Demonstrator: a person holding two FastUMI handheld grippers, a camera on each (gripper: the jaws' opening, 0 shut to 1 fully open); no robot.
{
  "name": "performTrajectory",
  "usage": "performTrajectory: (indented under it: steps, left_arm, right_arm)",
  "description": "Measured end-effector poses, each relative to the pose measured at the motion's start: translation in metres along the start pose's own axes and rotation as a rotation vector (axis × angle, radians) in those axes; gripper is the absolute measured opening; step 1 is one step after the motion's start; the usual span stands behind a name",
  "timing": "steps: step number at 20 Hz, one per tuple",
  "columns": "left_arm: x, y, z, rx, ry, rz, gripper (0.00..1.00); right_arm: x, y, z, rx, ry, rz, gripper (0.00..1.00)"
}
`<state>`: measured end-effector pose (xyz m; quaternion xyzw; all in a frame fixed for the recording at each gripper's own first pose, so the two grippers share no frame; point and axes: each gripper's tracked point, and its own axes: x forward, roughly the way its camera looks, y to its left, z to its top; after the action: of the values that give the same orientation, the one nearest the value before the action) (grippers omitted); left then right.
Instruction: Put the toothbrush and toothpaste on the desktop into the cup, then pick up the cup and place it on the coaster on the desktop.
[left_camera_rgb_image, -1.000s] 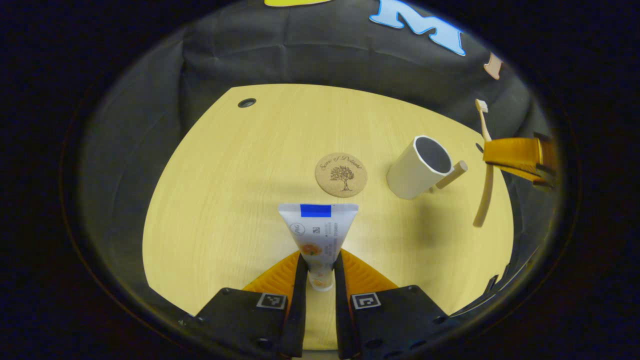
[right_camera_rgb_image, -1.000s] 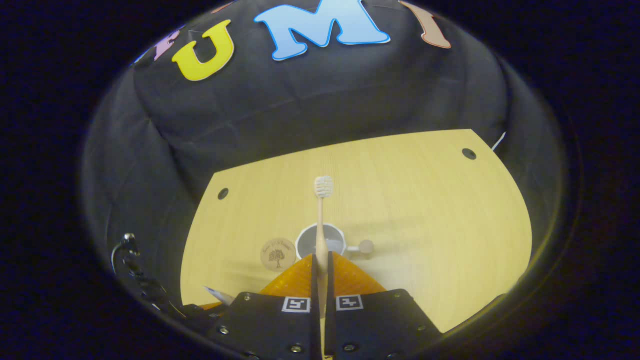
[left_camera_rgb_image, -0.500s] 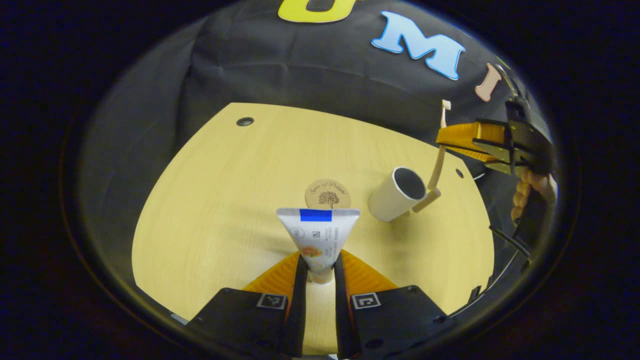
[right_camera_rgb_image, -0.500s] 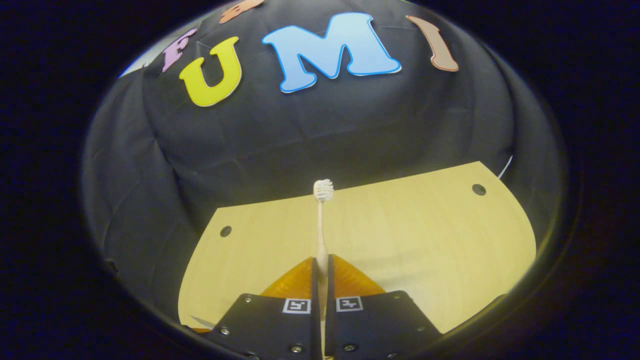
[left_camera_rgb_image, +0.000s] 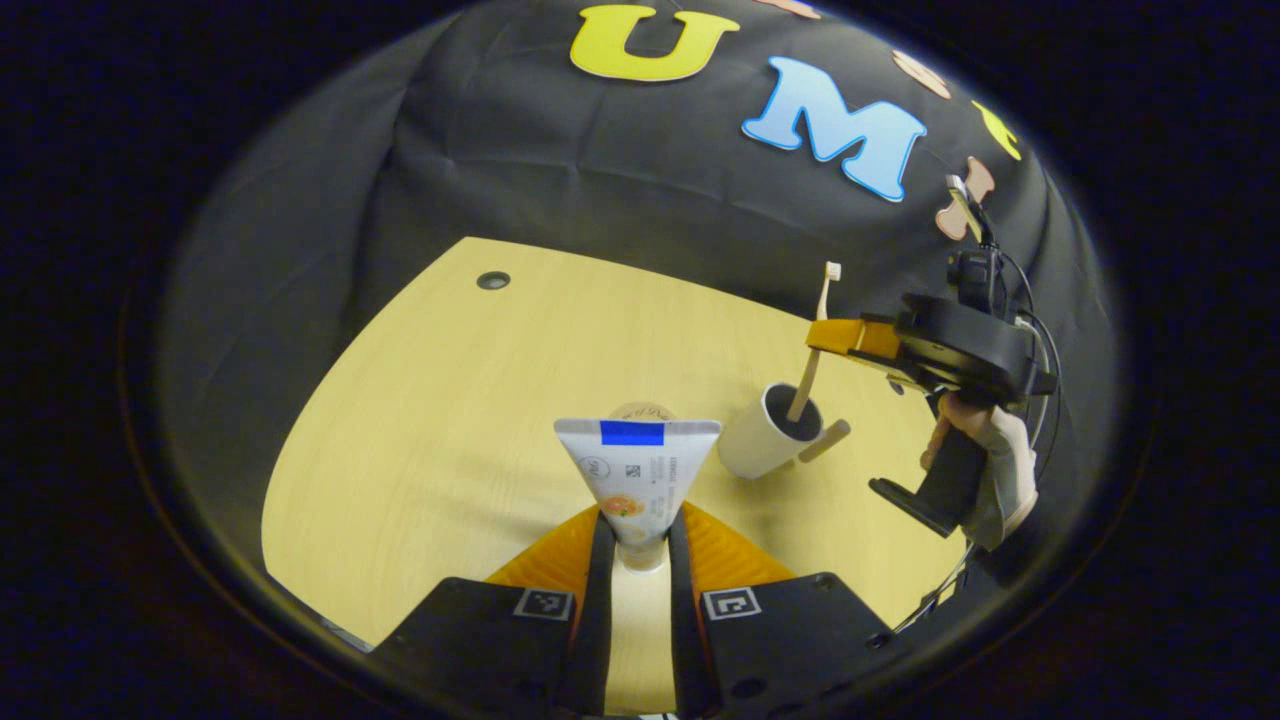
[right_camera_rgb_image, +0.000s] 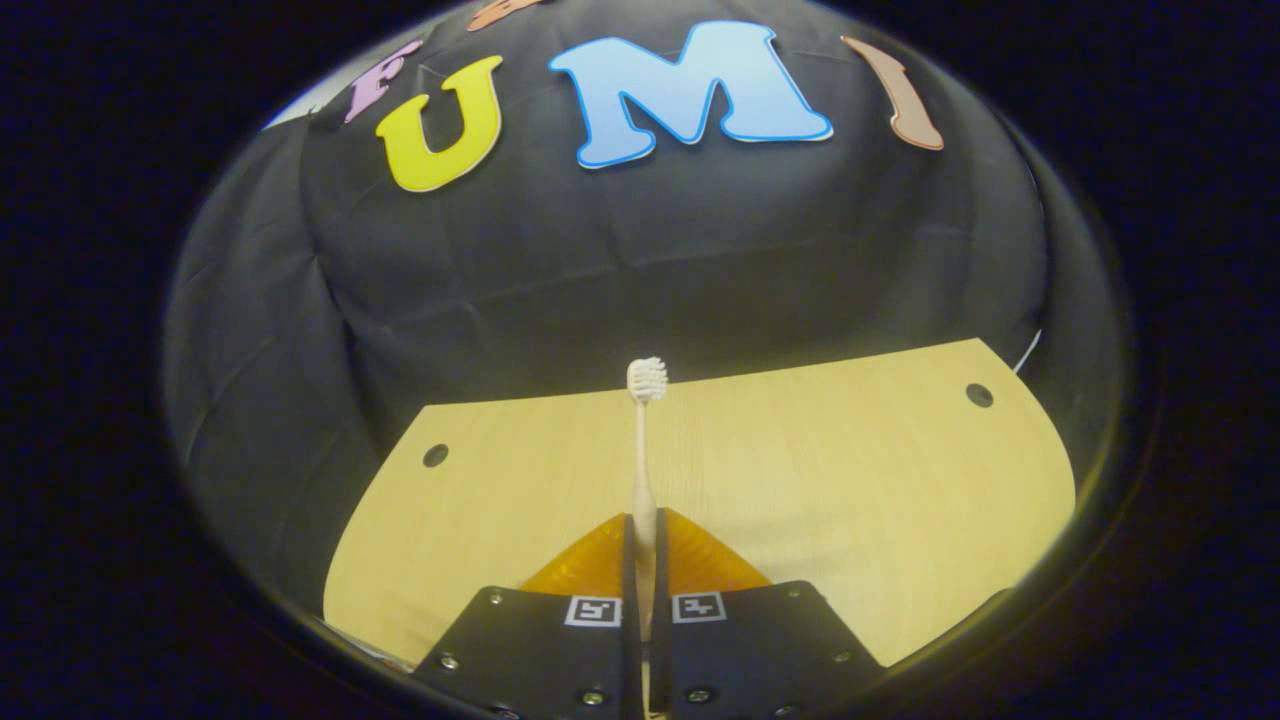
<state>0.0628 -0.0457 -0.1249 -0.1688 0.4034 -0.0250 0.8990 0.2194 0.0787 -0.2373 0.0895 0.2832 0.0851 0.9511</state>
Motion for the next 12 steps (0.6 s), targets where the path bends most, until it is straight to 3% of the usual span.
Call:
performTrajectory:
  steps: [5, 8, 10, 12]
  left_arm:
    - [-0.010, -0.002, 0.022, -0.006, -0.014, 0.009, 0.33]
    - [-0.005, -0.005, 0.029, 0.004, -0.031, -0.005, 0.31]
    - [0.002, -0.008, 0.037, 0.012, -0.047, -0.021, 0.33]
    - [0.014, -0.009, 0.046, 0.020, -0.060, -0.042, 0.31]
  right_arm:
    - [0.000, 0.000, -0.016, 0.015, 0.033, 0.023, 0.11]
    - [-0.006, 0.001, -0.017, 0.007, 0.034, 0.038, 0.24]
    - [-0.015, -0.001, -0.014, 0.008, 0.026, 0.040, 0.45]
    - [-0.026, -0.002, -0.009, 0.026, 0.006, 0.049, 0.45]
